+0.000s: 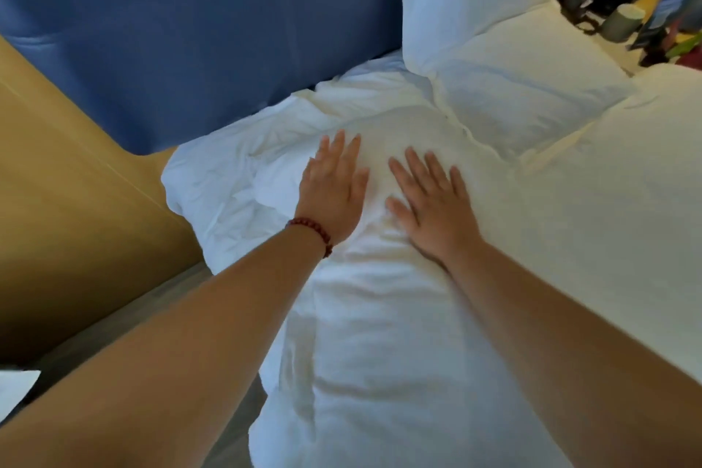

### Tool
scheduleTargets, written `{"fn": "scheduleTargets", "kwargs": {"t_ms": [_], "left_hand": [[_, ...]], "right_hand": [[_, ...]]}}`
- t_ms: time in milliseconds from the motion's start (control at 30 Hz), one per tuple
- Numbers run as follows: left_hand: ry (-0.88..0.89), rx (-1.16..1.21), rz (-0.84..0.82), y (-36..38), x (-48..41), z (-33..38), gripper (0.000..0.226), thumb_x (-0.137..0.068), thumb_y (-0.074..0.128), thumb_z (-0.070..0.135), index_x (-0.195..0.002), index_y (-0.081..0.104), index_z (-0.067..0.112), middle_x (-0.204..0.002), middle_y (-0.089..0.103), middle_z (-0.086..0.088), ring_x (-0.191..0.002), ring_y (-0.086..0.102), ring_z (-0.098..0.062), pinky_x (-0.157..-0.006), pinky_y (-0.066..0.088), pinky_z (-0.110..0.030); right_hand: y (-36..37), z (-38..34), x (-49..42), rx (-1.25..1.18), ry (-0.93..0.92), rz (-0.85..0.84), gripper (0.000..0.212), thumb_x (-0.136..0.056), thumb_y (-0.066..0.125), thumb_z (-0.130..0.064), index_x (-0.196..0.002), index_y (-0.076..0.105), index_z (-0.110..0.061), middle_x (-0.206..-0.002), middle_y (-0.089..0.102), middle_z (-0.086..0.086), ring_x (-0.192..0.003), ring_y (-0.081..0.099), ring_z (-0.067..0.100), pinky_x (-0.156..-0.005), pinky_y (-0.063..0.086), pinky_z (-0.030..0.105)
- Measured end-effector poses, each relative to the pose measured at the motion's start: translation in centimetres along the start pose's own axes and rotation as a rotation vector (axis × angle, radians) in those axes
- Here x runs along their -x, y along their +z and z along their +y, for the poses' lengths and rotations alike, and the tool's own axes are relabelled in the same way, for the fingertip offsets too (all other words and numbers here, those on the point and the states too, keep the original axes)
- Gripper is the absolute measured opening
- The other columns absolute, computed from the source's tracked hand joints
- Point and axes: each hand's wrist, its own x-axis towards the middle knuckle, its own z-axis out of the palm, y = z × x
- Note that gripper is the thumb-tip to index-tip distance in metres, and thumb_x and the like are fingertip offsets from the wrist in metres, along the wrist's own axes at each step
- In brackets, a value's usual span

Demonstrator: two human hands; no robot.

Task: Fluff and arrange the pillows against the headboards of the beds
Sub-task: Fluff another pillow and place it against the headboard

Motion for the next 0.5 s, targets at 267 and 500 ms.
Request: {"fn": "scheduleTargets", "kwargs": {"t_ms": [267, 500], "left_hand": [[0.070, -0.358, -0.320, 8.5, -7.9, -6.6, 0.065, -0.092, -0.005, 0.063, -0.150, -0.020, 0.038, -0.159, -0.028, 0.006, -0.144, -0.028, -0.013, -0.112, -0.021, -0.038], [0.078, -0.387, -0.468, 10.3, -6.1, -9.1, 0.067, -0.089, -0.006, 0.063, -0.149, -0.021, 0.037, -0.160, -0.026, 0.004, -0.144, -0.028, -0.014, -0.116, -0.018, -0.040]], "right_hand": [[5.1, 4.2, -4.1, -0.051, -0.043, -0.052, 0.059, -0.095, 0.005, -0.056, -0.153, 0.011, -0.044, -0.163, 0.000, -0.013, -0.150, -0.009, 0.011, -0.120, -0.008, 0.040], [8.3, 2.1, -2.0, 0.042, -0.031, -0.068, 0.058, -0.097, 0.011, -0.058, -0.153, 0.014, -0.041, -0.164, 0.004, -0.008, -0.151, -0.004, 0.016, -0.120, -0.002, 0.045]]}}
